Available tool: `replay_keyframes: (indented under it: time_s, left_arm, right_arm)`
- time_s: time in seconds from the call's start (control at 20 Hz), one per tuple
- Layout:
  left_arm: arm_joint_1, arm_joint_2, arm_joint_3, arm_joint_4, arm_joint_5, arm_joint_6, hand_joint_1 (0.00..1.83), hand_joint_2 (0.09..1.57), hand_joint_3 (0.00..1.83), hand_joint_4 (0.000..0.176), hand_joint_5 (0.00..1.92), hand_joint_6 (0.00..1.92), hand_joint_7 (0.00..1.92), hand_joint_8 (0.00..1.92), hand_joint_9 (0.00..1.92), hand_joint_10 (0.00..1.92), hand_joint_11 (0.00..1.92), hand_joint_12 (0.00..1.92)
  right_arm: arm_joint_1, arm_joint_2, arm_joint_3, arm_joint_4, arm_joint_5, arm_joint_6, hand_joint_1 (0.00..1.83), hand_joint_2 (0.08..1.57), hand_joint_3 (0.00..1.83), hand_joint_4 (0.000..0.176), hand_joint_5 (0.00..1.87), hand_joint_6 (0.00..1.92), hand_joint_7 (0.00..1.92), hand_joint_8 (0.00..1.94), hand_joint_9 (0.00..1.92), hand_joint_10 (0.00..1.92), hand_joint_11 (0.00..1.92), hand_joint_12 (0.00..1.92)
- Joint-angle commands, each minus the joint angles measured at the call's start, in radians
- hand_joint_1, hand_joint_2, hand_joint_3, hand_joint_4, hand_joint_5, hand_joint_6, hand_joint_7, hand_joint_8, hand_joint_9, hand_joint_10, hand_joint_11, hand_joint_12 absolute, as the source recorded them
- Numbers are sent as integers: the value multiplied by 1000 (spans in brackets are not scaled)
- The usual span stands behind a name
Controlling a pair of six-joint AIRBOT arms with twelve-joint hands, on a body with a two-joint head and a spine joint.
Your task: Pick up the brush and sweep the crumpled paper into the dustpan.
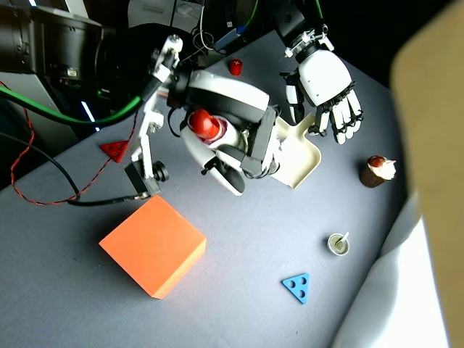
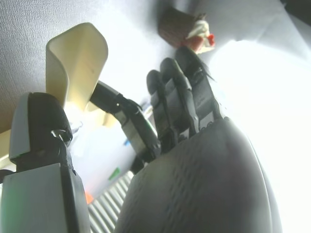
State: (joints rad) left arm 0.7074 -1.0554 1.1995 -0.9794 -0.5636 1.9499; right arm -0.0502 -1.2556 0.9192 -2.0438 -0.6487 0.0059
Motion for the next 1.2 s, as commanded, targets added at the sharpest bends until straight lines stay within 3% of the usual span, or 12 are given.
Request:
replay_keyframes:
  time_s: [0.0, 0.1, 0.25, 0.35, 0.4, 0.45, 0.55, 0.85, 0.95, 1.05, 1.1, 1.15]
  left_arm:
    - [-4, 6, 1, 35, -91, 4, 971, 1045, 0, 121, 748, 35, 387, 3, 282, 0, 88, 552]
    - [-4, 6, 1, 35, -91, 4, 956, 1005, 0, 129, 605, 1, 346, 0, 269, 0, 88, 550]
    - [-4, 6, 0, 35, -93, 4, 921, 954, 0, 122, 424, 0, 309, 0, 260, 0, 86, 519]
    - [-4, 7, 0, 35, -95, 4, 888, 959, 3, 116, 399, 3, 289, 0, 251, 0, 67, 499]
    - [-4, 7, 1, 35, -95, 4, 879, 951, 0, 120, 413, 8, 301, 4, 259, 3, 90, 505]
    - [-4, 8, 0, 35, -95, 4, 862, 952, 0, 123, 407, 4, 300, 3, 258, 2, 88, 501]
    - [-4, 12, -1, 35, -95, 4, 867, 948, 0, 120, 420, 7, 305, 3, 265, 3, 85, 497]
    - [-70, 36, 2, 28, -52, 43, 855, 950, 3, 121, 449, 5, 305, 1, 259, 0, 72, 484]
    - [-101, 43, 7, 28, -16, 58, 860, 950, 2, 120, 460, 8, 311, 4, 261, 1, 80, 486]
    - [-134, 53, 10, 28, 17, 64, 860, 954, 3, 117, 457, 5, 314, 4, 262, 2, 82, 487]
    - [-157, 62, 6, 26, 36, 68, 852, 953, 3, 119, 468, 9, 319, 6, 275, 7, 98, 494]
    - [-175, 70, 1, 17, 47, 79, 835, 964, 6, 118, 461, 5, 316, 3, 271, 4, 98, 495]
  right_arm:
    - [21, 18, -12, -53, -60, -24, 1492, 1122, 0, 0, 1008, 1921, 1047, 1941, 1390, 1921, 1583, 1921]
    - [21, 22, -22, -51, -60, -27, 1485, 1127, 0, 0, 1001, 1921, 1033, 1941, 1391, 1921, 1587, 1921]
    - [21, 25, -34, -44, -63, -31, 1448, 1140, 2, 0, 986, 1921, 1073, 1941, 1383, 1921, 1583, 1921]
    - [21, 34, -60, -18, -68, -38, 1201, 1135, 0, 0, 943, 1141, 1200, 1941, 1446, 1921, 1642, 1921]
    - [20, 38, -77, -18, -74, -40, 1185, 1084, 0, 0, 1059, 858, 1221, 1941, 1448, 1921, 1665, 1921]
    - [13, 43, -89, -16, -82, -43, 1184, 1053, 0, 0, 1117, 743, 1201, 1941, 1429, 1921, 1655, 1921]
    - [-2, 54, -123, 39, -112, -94, 1058, 868, 0, 0, 848, 1803, 1037, 1941, 1225, 1921, 1440, 1921]
    - [-25, 91, -190, 158, -146, -183, 958, 705, 0, 0, 758, 1921, 699, 1941, 768, 1921, 899, 1921]
    - [-24, 99, -200, 197, -146, -207, 964, 649, 0, 4, 508, 1921, 480, 1941, 496, 1921, 493, 1921]
    - [-24, 110, -211, 215, -141, -214, 913, 646, 0, 0, 504, 1550, 332, 1941, 339, 1921, 308, 1921]
    - [-24, 121, -219, 224, -129, -214, 805, 668, 2, 2, 474, 1044, 313, 1485, 246, 1759, 143, 1921]
    - [-24, 131, -225, 229, -118, -214, 759, 673, 1, 0, 508, 577, 356, 939, 205, 1432, 28, 1816]
